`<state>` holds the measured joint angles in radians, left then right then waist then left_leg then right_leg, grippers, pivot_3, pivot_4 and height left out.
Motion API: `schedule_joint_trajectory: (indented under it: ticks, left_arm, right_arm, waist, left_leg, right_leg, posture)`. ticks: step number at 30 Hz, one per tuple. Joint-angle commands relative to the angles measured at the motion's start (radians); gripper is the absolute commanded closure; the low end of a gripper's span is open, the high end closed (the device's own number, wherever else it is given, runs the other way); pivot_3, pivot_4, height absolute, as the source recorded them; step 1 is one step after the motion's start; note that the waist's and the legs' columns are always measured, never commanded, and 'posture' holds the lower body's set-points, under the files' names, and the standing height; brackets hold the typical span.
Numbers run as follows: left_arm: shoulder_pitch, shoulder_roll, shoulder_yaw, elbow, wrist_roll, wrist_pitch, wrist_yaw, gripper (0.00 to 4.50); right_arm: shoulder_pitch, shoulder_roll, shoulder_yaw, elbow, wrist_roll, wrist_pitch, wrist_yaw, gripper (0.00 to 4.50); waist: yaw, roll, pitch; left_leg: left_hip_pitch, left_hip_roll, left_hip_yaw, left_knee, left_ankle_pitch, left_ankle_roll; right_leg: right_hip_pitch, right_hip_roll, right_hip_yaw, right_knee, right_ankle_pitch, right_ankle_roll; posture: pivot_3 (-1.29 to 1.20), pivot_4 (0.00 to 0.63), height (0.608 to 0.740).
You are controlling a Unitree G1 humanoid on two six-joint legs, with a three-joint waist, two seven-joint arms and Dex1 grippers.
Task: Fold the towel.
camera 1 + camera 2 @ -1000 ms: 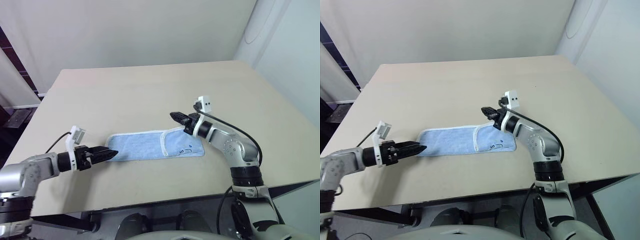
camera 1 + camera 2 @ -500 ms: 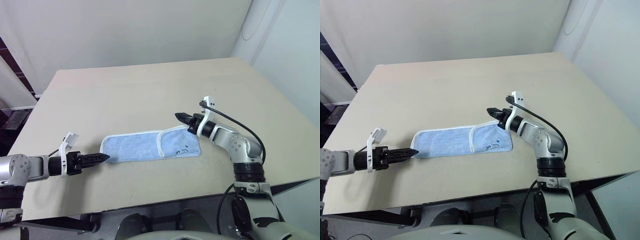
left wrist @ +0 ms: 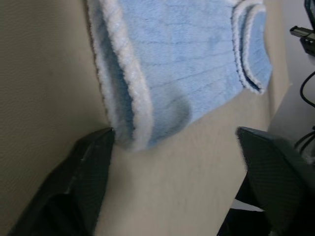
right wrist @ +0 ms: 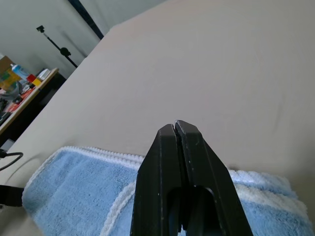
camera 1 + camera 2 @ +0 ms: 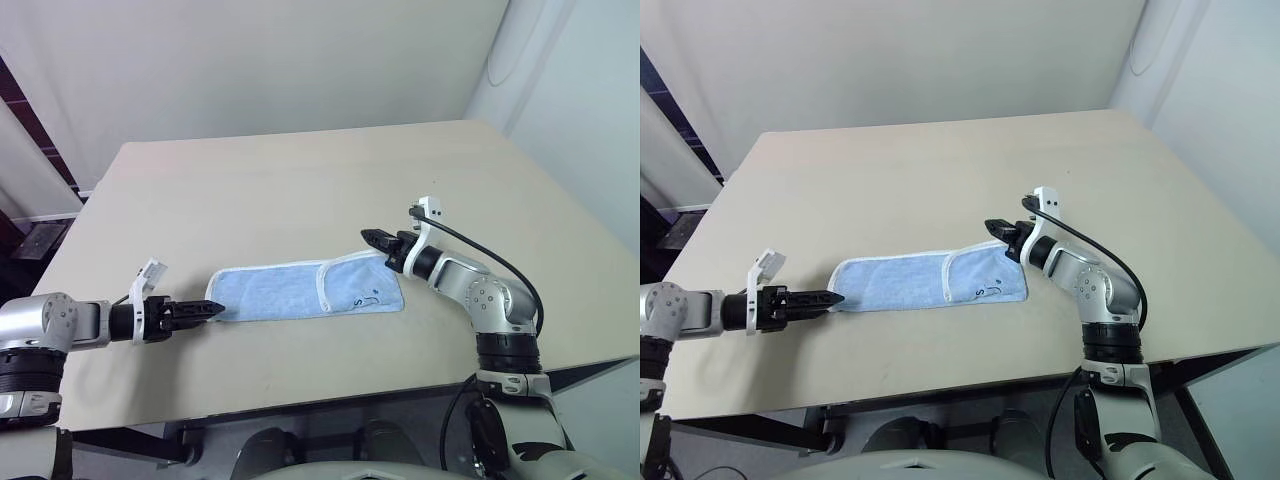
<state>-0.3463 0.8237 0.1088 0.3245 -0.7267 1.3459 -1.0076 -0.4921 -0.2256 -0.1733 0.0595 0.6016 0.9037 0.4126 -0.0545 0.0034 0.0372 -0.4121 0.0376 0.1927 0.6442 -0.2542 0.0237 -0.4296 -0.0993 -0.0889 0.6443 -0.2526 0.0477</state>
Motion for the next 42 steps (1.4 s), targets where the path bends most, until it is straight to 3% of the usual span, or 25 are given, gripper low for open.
schedule_joint_trajectory:
  ticks: [1, 8, 12, 19, 24, 35, 42]
  left_arm:
    - [-0.013, -0.016, -0.021, 0.004, 0.008, 0.013, 0.003, 1.97]
    - [-0.011, -0.021, 0.017, -0.050, -0.011, 0.055, 0.043, 4.48]
    - [0.000, -0.001, 0.007, -0.125, -0.022, 0.052, 0.037, 4.48]
    - [0.018, 0.125, -0.138, -0.288, 0.065, -0.140, -0.069, 4.48]
    - [-0.094, 0.127, -0.203, -0.257, 0.128, -0.252, -0.129, 4.48]
    - [-0.343, -0.013, -0.382, -0.143, 0.235, -0.427, -0.299, 4.48]
    - [-0.474, -0.233, -0.473, -0.019, 0.285, -0.494, -0.354, 4.48]
  right_arm:
    - [-0.001, -0.018, 0.013, -0.058, -0.025, -0.034, -0.009, 4.50]
    - [0.012, -0.026, 0.034, -0.070, -0.058, -0.070, -0.009, 4.50]
    - [0.024, -0.036, 0.032, -0.082, -0.058, -0.075, 0.002, 4.50]
    - [0.072, -0.065, -0.013, -0.162, 0.024, -0.042, 0.068, 4.50]
    - [0.132, -0.119, -0.026, -0.231, 0.065, -0.017, 0.105, 4.50]
    - [0.195, -0.104, -0.103, -0.297, 0.077, -0.044, 0.004, 4.50]
    - [0.250, -0.094, -0.154, -0.346, 0.073, -0.059, -0.083, 4.50]
  waist:
    - [0.000, 0.000, 0.000]
    - [-0.013, -0.001, 0.000]
    - [-0.015, -0.001, 0.000]
    - [-0.014, -0.002, 0.001]
    - [-0.007, -0.005, 0.002]
    - [-0.012, -0.006, 0.003]
    - [0.001, -0.006, 0.003]
  left_leg:
    - [-0.001, 0.000, 0.000, 0.000, 0.000, -0.001]
    - [-0.012, 0.000, 0.000, 0.001, 0.002, -0.003]
    - [-0.012, 0.001, 0.000, 0.001, 0.002, -0.003]
    - [-0.013, 0.002, 0.000, 0.002, 0.002, -0.003]
    - [-0.013, 0.002, 0.000, 0.002, 0.002, -0.003]
    - [-0.014, 0.003, 0.000, 0.004, 0.003, -0.001]
    - [-0.013, 0.003, -0.002, 0.010, 0.003, 0.008]
  right_leg:
    - [0.000, 0.000, 0.000, -0.001, 0.000, 0.000]
    - [-0.011, 0.001, 0.000, 0.001, 0.000, 0.000]
    - [-0.011, 0.001, 0.000, 0.002, 0.000, 0.000]
    - [-0.011, 0.002, 0.000, 0.002, 0.000, 0.000]
    - [-0.012, 0.002, 0.000, 0.001, 0.000, -0.001]
    - [-0.008, 0.004, 0.000, 0.002, 0.000, 0.000]
    - [-0.003, 0.004, -0.003, 0.002, 0.000, 0.000]
  posture:
    - [0.00, 0.000, 0.740]
    - [0.00, 0.000, 0.740]
    - [0.00, 0.000, 0.740]
    - [0.00, 0.000, 0.740]
    - [0.00, 0.000, 0.740]
    - [0.00, 0.000, 0.740]
    - [0.00, 0.000, 0.740]
